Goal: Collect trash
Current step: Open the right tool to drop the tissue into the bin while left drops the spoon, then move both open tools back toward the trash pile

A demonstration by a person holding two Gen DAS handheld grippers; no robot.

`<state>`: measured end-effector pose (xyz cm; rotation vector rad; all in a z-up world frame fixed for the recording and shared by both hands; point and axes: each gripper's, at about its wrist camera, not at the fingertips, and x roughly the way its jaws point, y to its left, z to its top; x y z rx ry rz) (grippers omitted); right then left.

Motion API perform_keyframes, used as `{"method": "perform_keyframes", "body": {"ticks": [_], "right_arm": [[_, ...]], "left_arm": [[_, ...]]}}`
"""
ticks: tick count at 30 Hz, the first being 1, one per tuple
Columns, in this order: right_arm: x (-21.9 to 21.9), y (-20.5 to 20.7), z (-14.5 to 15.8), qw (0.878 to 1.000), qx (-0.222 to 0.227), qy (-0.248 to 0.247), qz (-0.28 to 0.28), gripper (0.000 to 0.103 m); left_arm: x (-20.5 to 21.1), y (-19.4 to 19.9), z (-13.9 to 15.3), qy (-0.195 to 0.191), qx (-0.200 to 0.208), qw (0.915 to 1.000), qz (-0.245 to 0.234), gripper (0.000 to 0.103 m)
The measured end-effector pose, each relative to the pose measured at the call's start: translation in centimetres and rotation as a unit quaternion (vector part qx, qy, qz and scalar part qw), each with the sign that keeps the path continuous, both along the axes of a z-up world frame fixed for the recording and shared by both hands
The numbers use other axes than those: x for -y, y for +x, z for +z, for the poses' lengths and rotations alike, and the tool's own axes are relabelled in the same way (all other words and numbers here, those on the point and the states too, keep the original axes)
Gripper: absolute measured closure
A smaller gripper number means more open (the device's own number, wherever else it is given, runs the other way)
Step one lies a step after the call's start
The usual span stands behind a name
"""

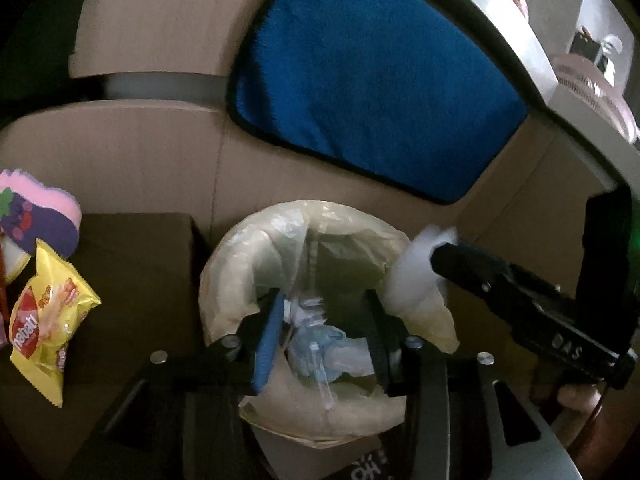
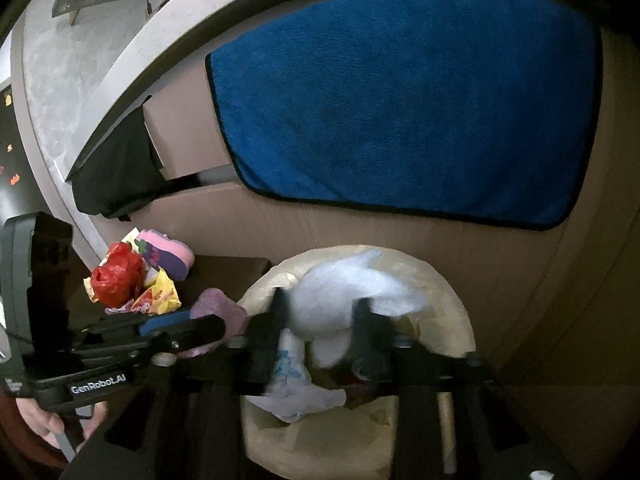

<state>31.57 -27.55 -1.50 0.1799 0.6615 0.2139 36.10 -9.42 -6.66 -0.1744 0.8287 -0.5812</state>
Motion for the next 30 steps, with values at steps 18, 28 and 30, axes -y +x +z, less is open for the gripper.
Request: {"method": "perform_keyframes", "body": {"ticks": [18, 28, 30], "right_arm": [[-1.9, -2.0, 1.5, 0.999, 0.016, 0.04, -0.009, 0.047], [-9.9, -0.9, 0.4, 0.997, 0.004, 0.033, 0.062, 0.047], [-11.3, -0.9, -0.1, 0.997, -0.006, 0.03, 0.075, 0.047]], "left_arm": [[-15.8, -4.4, 3.4, 0.049, 0.077, 0.9743, 0.206, 0.061], [-28.5, -4.6, 2.5, 0.012, 0.061, 0.9514, 0.302, 0.061], [-31.0, -3.4, 2.4, 0.007, 0.058, 0.9514, 0.302, 0.061]]}}
